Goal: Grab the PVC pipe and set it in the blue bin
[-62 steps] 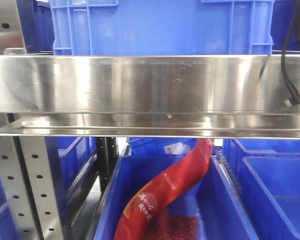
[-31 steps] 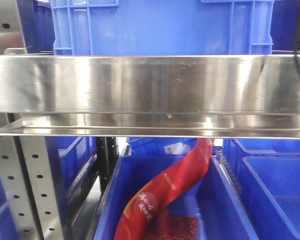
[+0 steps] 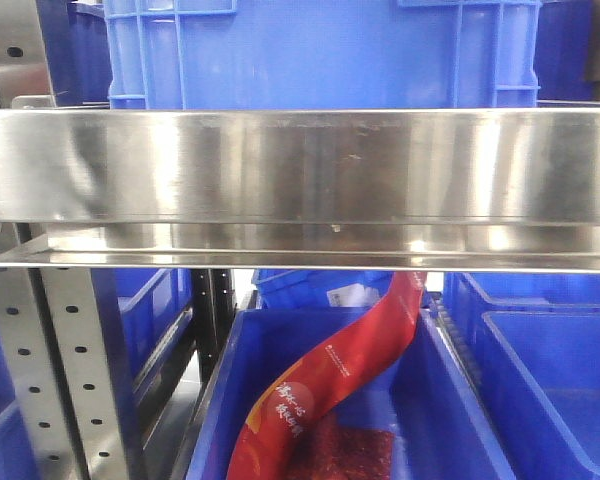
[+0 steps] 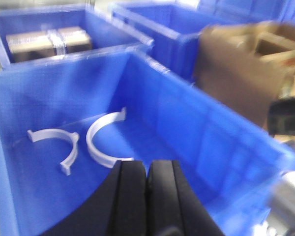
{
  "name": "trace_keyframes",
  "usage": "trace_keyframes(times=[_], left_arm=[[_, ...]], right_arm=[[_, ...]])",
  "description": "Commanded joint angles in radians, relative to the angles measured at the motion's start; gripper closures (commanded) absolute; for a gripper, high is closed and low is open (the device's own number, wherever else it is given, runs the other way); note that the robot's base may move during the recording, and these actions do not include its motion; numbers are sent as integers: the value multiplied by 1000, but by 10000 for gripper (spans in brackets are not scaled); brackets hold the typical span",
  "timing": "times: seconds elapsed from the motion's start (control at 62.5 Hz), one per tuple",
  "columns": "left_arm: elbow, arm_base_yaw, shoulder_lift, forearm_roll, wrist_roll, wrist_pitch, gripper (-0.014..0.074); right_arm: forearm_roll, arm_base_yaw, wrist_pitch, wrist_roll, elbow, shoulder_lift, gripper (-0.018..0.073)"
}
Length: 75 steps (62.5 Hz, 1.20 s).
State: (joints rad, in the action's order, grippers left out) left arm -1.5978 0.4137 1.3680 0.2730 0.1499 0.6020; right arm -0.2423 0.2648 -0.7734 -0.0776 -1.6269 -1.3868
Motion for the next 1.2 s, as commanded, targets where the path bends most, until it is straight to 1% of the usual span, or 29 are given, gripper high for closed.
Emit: trace_keyframes(times=[0.0, 0.096, 0.24, 0.288, 0.352, 0.464, 0.56, 0.672, 0.816, 1.184], left_arm=[[110, 5, -78, 11, -4, -149, 707], [289, 5, -177, 12, -4, -302, 707], [517, 5, -302, 12, -4, -468, 707], [585, 5, -339, 12, -4, -514, 707], [672, 5, -394, 12, -4, -549, 707], [768, 5, -471, 12, -4, -566, 707], [802, 5, -521, 12, -4, -566, 707], [805, 5, -549, 12, -4, -566, 707], [805, 5, -556, 12, -4, -568, 707], [805, 5, -555, 12, -4, -568, 707]], right_arm=[[0, -1, 149, -19, 130, 91, 727], [7, -1, 333, -19, 340, 210, 727], [7, -1, 628, -19, 639, 368, 727], [7, -1, 698, -19, 724, 416, 727], [7, -1, 747, -19, 827, 485, 727], [7, -1, 740, -19, 937, 588, 727], [7, -1, 713, -19, 982, 660, 727], [7, -1, 680, -19, 984, 726, 727], [7, -1, 676, -19, 984, 770, 727], [7, -1, 676, -19, 984, 780, 727]])
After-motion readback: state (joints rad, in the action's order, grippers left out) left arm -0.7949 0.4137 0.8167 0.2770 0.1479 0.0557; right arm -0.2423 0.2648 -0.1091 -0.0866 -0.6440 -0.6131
